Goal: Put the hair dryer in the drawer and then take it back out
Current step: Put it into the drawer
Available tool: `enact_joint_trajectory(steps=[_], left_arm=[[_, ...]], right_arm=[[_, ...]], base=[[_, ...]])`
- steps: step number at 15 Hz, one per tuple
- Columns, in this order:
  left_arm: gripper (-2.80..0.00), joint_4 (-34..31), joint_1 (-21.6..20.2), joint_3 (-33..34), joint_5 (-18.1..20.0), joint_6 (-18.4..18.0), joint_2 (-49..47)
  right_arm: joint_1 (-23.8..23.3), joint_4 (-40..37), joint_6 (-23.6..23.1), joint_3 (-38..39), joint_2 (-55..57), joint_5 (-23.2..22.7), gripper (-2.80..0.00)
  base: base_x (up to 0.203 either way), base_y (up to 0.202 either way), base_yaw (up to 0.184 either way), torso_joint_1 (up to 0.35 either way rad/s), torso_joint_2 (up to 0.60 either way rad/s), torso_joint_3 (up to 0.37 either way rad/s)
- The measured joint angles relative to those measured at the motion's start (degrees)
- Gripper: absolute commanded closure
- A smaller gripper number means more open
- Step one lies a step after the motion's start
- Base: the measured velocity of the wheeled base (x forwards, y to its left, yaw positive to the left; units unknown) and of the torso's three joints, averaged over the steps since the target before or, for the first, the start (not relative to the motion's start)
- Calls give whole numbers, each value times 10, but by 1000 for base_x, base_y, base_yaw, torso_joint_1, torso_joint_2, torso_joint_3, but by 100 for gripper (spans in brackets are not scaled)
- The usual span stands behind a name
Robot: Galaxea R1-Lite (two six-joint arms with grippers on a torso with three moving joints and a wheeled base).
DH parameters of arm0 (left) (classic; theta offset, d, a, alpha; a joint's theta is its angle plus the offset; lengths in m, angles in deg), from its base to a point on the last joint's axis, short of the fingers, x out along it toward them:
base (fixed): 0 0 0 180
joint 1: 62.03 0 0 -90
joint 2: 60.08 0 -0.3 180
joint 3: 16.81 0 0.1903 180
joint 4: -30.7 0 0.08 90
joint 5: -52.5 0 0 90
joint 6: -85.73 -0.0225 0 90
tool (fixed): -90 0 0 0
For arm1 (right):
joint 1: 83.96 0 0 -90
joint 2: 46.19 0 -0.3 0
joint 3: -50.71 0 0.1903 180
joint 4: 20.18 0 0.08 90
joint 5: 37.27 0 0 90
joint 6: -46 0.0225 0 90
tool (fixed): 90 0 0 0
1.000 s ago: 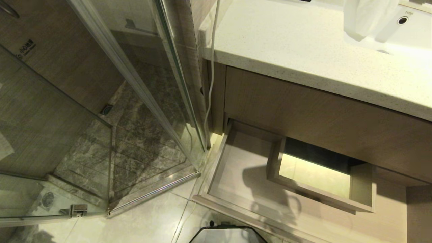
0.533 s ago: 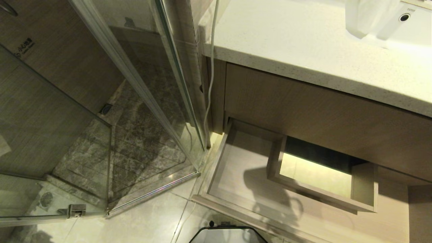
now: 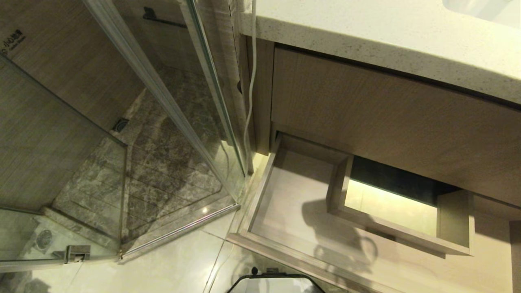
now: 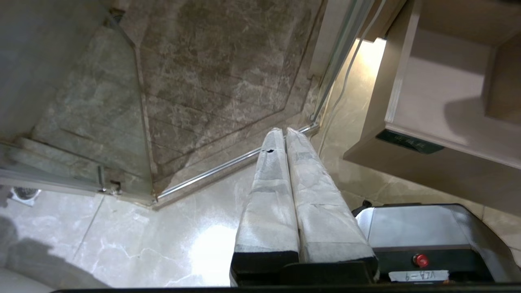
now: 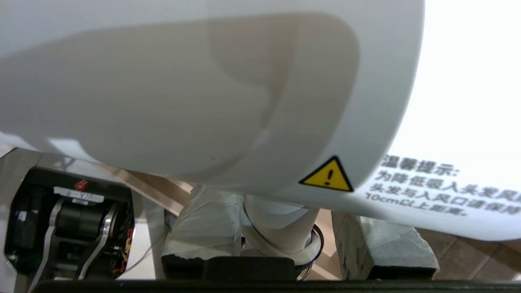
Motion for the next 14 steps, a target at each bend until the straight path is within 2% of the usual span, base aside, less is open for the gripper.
enact_joint_trajectory(steps=[8,14], left_arm=[[0,0,0,0,0,0,0],[0,0,0,0,0,0,0]], right_arm=[[1,-2,0,10,-11,0,0],[-4,-17,1,30,-29,2,0]], base=[[0,0,0,-293,515,222],[0,0,0,-67,113,49]])
